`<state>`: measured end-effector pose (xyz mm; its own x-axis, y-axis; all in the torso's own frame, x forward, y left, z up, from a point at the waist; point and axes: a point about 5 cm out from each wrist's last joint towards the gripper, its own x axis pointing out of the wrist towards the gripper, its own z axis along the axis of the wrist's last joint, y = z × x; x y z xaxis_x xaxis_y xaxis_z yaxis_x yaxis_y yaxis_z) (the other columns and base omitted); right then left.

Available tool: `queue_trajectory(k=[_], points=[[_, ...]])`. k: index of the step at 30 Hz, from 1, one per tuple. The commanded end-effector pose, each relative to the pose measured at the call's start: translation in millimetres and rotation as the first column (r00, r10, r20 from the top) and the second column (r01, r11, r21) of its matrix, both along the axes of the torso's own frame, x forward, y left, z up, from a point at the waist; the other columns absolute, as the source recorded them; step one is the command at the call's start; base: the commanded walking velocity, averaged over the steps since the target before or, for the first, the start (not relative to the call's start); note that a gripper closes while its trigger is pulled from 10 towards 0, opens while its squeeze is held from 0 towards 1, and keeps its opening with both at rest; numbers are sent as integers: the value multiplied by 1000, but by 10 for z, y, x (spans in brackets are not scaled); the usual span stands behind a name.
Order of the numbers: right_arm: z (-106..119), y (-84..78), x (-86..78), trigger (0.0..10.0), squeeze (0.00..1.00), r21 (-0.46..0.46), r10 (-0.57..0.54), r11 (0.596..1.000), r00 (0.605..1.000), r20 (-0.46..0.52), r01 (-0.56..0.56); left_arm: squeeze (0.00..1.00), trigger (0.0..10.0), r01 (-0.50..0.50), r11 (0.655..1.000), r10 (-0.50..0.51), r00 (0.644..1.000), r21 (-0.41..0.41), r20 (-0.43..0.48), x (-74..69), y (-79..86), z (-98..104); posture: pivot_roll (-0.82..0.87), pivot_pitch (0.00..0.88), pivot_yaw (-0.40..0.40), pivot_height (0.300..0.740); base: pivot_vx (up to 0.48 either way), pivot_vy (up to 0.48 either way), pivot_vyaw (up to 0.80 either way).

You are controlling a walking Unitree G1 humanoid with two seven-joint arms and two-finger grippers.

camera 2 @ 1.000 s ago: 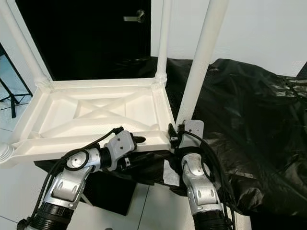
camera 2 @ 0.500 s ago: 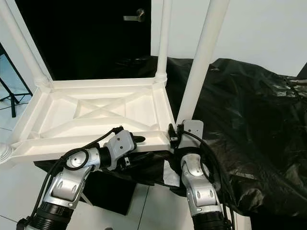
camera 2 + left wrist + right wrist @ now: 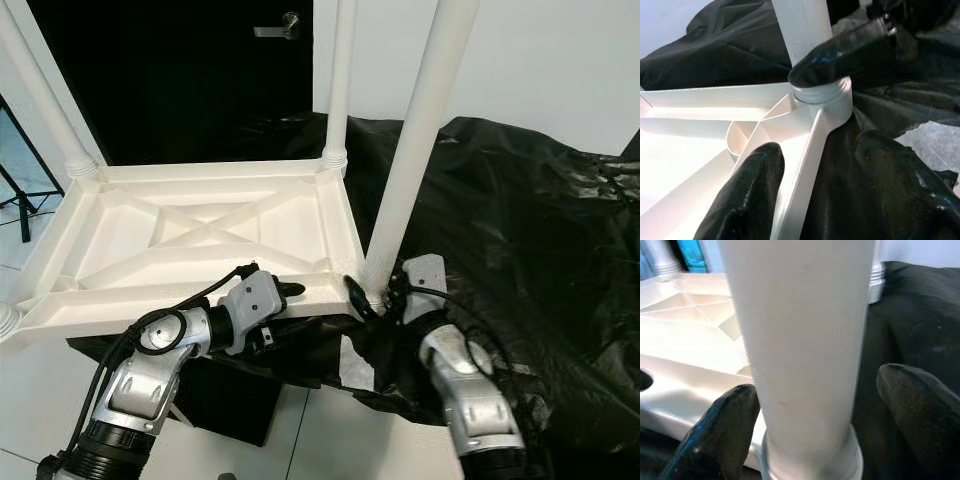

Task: Building children table

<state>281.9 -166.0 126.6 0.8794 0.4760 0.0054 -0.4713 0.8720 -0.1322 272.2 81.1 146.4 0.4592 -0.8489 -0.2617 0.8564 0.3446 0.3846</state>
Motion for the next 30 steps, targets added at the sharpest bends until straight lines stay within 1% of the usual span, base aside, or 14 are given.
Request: queue_trajectory(k=[1,4,6,8,9,12,13,14,15,16,20,25,28,30], points=[[-3,13,31,10000,0,-3,67,998,998,-7,-67,0,10000,-107,994,108,993,-34,45,63,18,16,-20,0,-34,740,0,0,0],[13,48,127,10000,0,-44,164,985,986,-24,-165,0,10000,-103,994,105,993,-32,47,68,19,22,-19,0,-30,740,0,0,0],[17,57,144,10000,0,-57,183,981,983,-25,-184,0,10000,-104,994,105,993,-32,47,69,20,24,-19,0,-30,740,0,0,0],[34,105,236,10000,0,-84,235,968,971,-31,-237,0,10000,-107,994,109,993,-32,51,75,33,37,-2,0,-26,740,0,0,0],[34,105,236,10000,0,-84,235,968,971,-31,-237,0,10000,-107,994,109,993,-32,51,75,33,37,-2,0,-26,740,0,0,0],[38,148,287,10000,0,-93,288,952,956,-49,-292,0,10000,-111,993,112,992,-31,53,71,43,44,5,0,-28,740,0,0,0],[34,161,297,5529,0,-104,318,941,946,-58,-322,0,10000,-113,993,114,992,-31,53,62,49,45,10,0,-30,740,0,0,0],[34,161,297,5529,0,-104,318,941,946,-58,-322,0,10000,-113,993,114,992,-31,53,62,49,45,10,0,-30,740,0,0,0],[26,161,301,1020,0,-108,338,933,939,-68,-344,0,10000,-117,993,118,992,-31,53,53,58,44,17,0,-37,740,0,0,0],[17,152,306,0,0,-113,353,926,932,-76,-360,0,10000,-121,992,122,991,-30,54,48,66,42,21,0,-41,740,0,0,0],[3,123,303,0,0,-113,359,923,929,-86,-367,0,10000,-129,991,131,990,-31,54,46,76,40,22,0,-45,740,0,0,0],[-29,57,285,0,0,-83,330,938,939,-97,-338,0,10000,-135,990,136,989,-36,53,38,70,38,19,0,-47,740,0,0,0],[-52,46,268,0,0,-84,293,950,951,-99,-301,0,10000,-134,990,136,989,-36,52,40,69,36,17,0,-46,740,0,0,0],[-107,57,218,0,0,-91,204,973,973,-107,-214,0,10000,-132,991,134,990,-36,50,44,66,35,10,0,-42,740,0,0,0]])
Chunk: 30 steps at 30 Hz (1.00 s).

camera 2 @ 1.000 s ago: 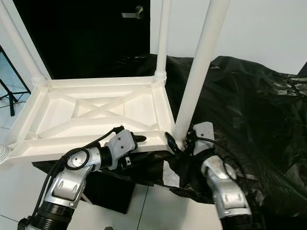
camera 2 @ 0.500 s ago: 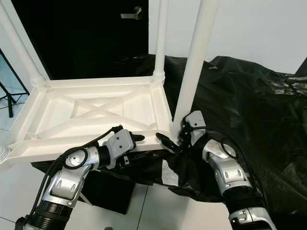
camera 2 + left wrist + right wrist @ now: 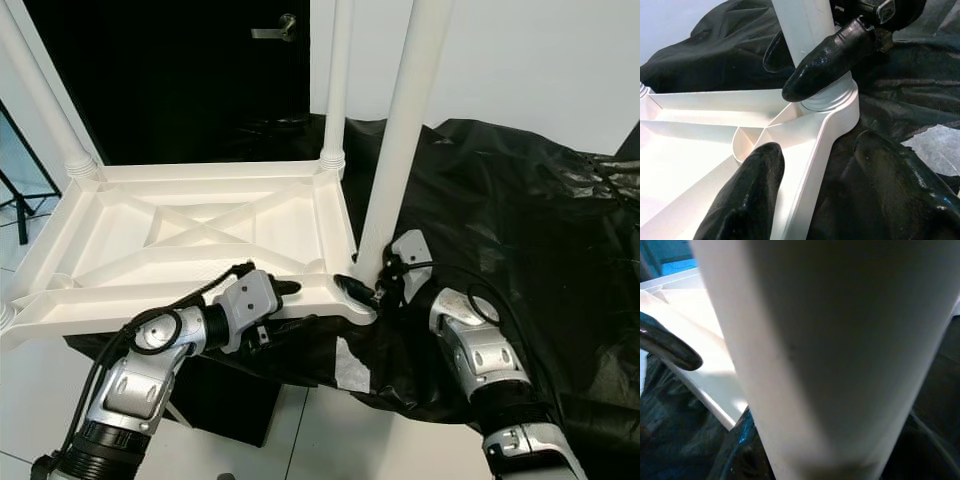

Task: Building children table

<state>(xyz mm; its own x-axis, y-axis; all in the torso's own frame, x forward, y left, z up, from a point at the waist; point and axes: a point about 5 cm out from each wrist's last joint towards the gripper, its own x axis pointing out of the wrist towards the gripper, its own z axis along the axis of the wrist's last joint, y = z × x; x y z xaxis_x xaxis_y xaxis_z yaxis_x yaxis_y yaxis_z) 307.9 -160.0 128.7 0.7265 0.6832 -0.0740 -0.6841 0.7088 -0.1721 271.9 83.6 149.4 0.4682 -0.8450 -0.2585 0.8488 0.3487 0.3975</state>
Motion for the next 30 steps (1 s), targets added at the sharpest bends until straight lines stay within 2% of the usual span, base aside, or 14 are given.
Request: queue_trajectory(k=[1,6,10,13,14,16,18,20,25,26,27,28,29,30], points=[[-144,3,-59,0,0,-28,-82,996,995,-50,81,0,10000,-125,991,126,991,-40,36,47,38,6,6,0,-41,740,0,0,0],[-155,33,-97,0,0,-11,-183,983,982,-34,183,0,10000,-115,993,117,993,-39,33,44,19,0,0,0,-37,740,0,0,0],[-173,72,-187,0,0,39,-349,935,936,-48,351,0,10000,-112,993,113,993,-37,33,53,18,3,-4,0,-34,740,0,0,0],[-197,105,-236,0,0,56,-487,870,871,-60,490,0,10000,-110,993,112,993,-38,33,53,19,8,-12,0,-29,740,0,0,0],[-197,105,-236,0,0,56,-487,870,871,-60,490,0,10000,-110,993,112,993,-38,33,53,19,8,-12,0,-29,740,0,0,0],[-205,125,-263,0,0,63,-633,770,772,-56,635,0,10000,-106,994,107,994,-37,32,51,10,2,-14,0,-28,740,0,0,0],[-207,123,-269,0,0,63,-661,746,748,-59,663,0,10000,-104,994,106,994,-37,33,51,8,1,-14,0,-28,740,0,0,0],[-198,122,-297,0,0,77,-730,677,681,-56,732,0,10000,-102,994,104,994,-39,32,47,5,3,-14,0,-28,740,0,0,0],[-166,151,-311,0,0,101,-747,655,662,-66,749,0,10000,-101,994,102,994,-39,30,45,4,4,-20,0,-22,740,0,0,0],[-157,162,-321,784,0,102,-746,655,663,-69,748,0,10000,-98,995,99,995,-37,30,45,1,3,-19,0,-25,740,0,0,0],[-151,168,-327,3922,0,101,-745,656,663,-69,748,0,10000,-95,995,97,995,-36,30,45,-2,2,-18,0,-26,740,0,0,0],[-151,168,-327,3922,0,101,-745,656,663,-69,748,0,10000,-95,995,97,995,-36,30,45,-2,2,-18,0,-26,740,0,0,0],[-148,180,-330,10000,0,99,-742,661,667,-68,744,0,10000,-97,995,98,995,-35,32,51,1,6,-17,0,-28,740,0,0,0],[-148,180,-330,10000,0,99,-742,661,667,-68,744,0,10000,-97,995,98,995,-35,32,51,1,6,-17,0,-28,740,0,0,0]])
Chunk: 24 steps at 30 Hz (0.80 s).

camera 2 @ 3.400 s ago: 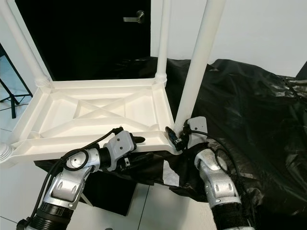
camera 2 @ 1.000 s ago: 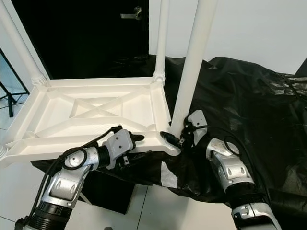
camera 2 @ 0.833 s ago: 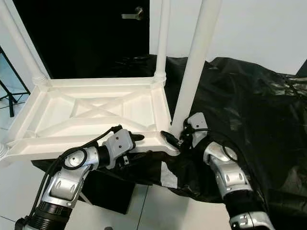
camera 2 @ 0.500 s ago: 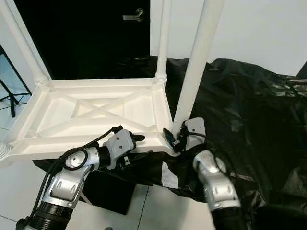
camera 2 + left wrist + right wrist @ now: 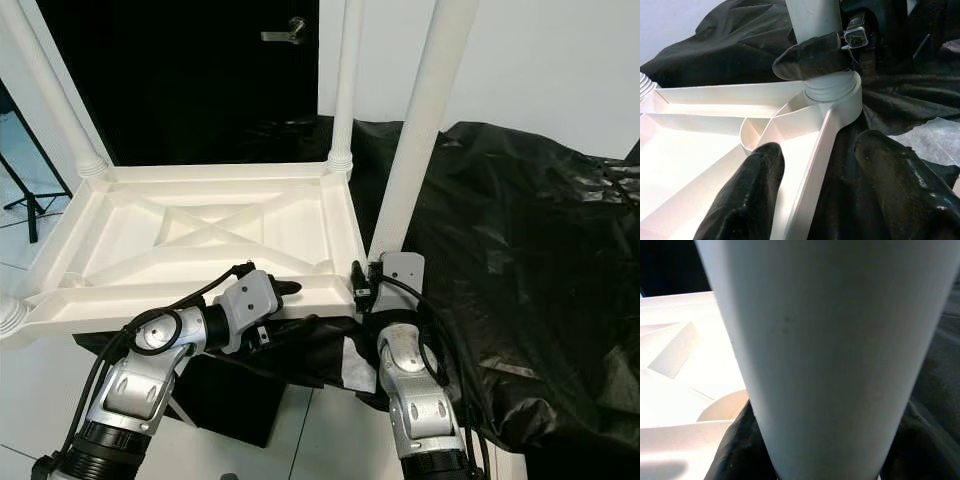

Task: Building children table

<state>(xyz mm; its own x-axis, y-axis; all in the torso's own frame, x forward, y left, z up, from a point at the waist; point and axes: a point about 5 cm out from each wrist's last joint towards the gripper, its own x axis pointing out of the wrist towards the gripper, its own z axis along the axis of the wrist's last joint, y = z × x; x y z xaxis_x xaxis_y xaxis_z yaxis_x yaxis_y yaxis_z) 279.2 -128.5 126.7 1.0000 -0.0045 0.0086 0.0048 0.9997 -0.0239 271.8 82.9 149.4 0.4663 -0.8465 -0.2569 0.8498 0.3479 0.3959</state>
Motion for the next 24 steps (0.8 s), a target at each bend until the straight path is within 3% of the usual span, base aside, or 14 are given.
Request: queue_trajectory(k=[1,5,6,8,9,12,15,19,20,21,22,24], points=[[-122,-116,-42,10000,0,-28,-68,997,996,-65,66,0,10000,-102,994,103,994,-33,35,57,13,10,-16,0,-29,740,0,0,0],[-105,-113,-31,10000,0,-23,-51,998,997,-59,50,0,10000,-106,994,107,994,-34,35,53,16,5,-12,0,-36,740,0,0,0],[-98,-124,-29,10000,643,-26,-43,999,998,-51,41,0,10000,-106,994,107,994,-33,34,45,14,-4,-11,0,-39,740,0,0,0],[-98,-124,-29,10000,643,-26,-43,999,998,-51,41,0,10000,-106,994,107,994,-33,34,45,14,-4,-11,0,-39,740,0,0,0],[-90,-136,-26,10000,1000,-28,-29,999,999,-45,28,0,10000,-106,994,107,994,-33,33,40,10,-10,-10,0,-42,740,0,0,0],[-22,-221,-17,10000,1000,-42,122,992,992,2,-122,0,10000,-110,993,111,993,-35,34,43,12,-15,-6,0,-50,740,0,0,0],[-1,-248,-14,10000,1000,-40,165,986,986,17,-165,0,10000,-112,993,113,993,-35,34,45,12,-15,-6,0,-50,740,0,0,0],[22,-372,37,10000,1000,-35,298,954,954,21,-297,0,10000,-111,993,112,993,-34,38,54,11,-16,-7,0,-46,740,0,0,0],[25,-402,63,10000,957,-41,348,937,937,14,-348,0,10000,-110,993,112,993,-34,39,60,14,-14,-9,0,-42,740,0,0,0],[25,-417,84,10000,392,-52,391,919,920,4,-391,0,10000,-109,993,111,993,-33,41,65,16,-12,-9,0,-42,740,0,0,0],[22,-406,111,10000,0,-63,451,890,892,-11,-451,0,10000,-106,994,108,993,-31,43,72,17,-8,-13,0,-36,740,0,0,0],[21,-395,126,10000,0,-69,488,870,873,-22,-488,0,10000,-104,994,106,993,-30,45,77,18,-5,-14,0,-35,740,0,0,0]])
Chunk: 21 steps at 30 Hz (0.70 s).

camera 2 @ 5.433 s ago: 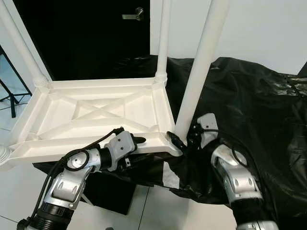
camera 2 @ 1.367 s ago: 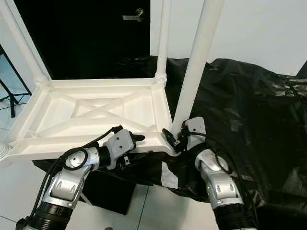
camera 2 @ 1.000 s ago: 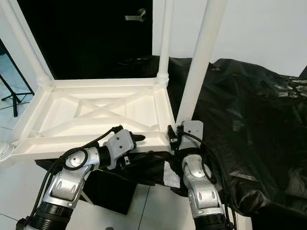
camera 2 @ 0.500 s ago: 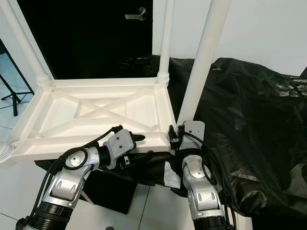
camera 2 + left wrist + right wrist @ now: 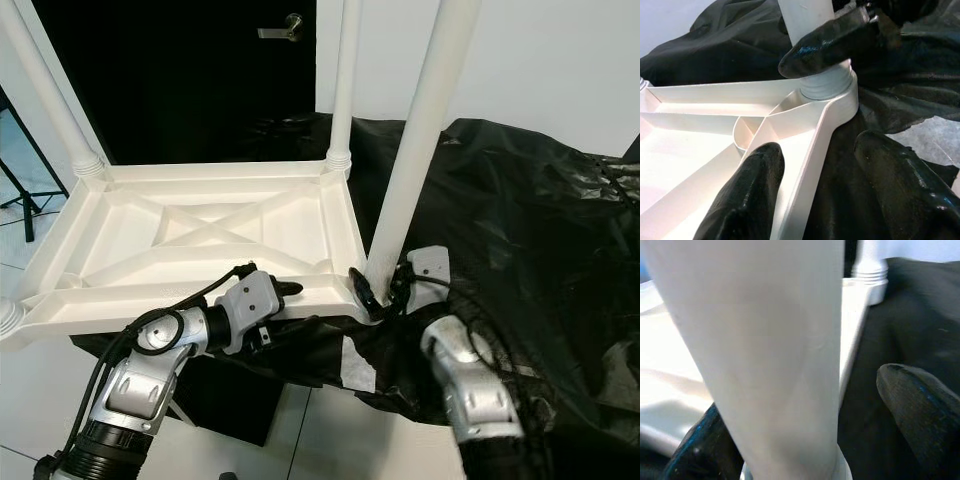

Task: Building children table

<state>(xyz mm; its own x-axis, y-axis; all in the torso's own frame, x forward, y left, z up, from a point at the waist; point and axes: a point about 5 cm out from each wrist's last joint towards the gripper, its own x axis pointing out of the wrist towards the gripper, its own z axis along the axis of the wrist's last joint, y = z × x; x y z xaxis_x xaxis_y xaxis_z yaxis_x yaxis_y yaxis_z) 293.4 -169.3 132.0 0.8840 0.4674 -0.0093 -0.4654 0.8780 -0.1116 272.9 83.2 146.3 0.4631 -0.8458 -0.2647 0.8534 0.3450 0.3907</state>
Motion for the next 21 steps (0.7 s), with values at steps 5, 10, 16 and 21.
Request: queue_trajectory(k=[5,10,16,21], points=[[-35,109,91,10000,0,-43,151,987,988,-17,-152,0,10000,-98,995,100,993,-31,61,88,9,48,-11,0,-26,740,0,0,0],[-28,177,155,7098,0,-63,231,971,973,-18,-231,0,10000,-107,994,109,992,-33,70,105,20,77,10,0,-31,740,0,0,0],[-55,176,131,0,0,-66,273,959,962,-24,-274,0,10000,-131,991,132,989,-31,70,88,79,73,24,0,-38,740,0,0,0],[-90,133,103,0,0,-70,264,962,964,-32,-266,0,10000,-135,990,137,988,-32,69,86,83,71,22,0,-41,740,0,0,0]])
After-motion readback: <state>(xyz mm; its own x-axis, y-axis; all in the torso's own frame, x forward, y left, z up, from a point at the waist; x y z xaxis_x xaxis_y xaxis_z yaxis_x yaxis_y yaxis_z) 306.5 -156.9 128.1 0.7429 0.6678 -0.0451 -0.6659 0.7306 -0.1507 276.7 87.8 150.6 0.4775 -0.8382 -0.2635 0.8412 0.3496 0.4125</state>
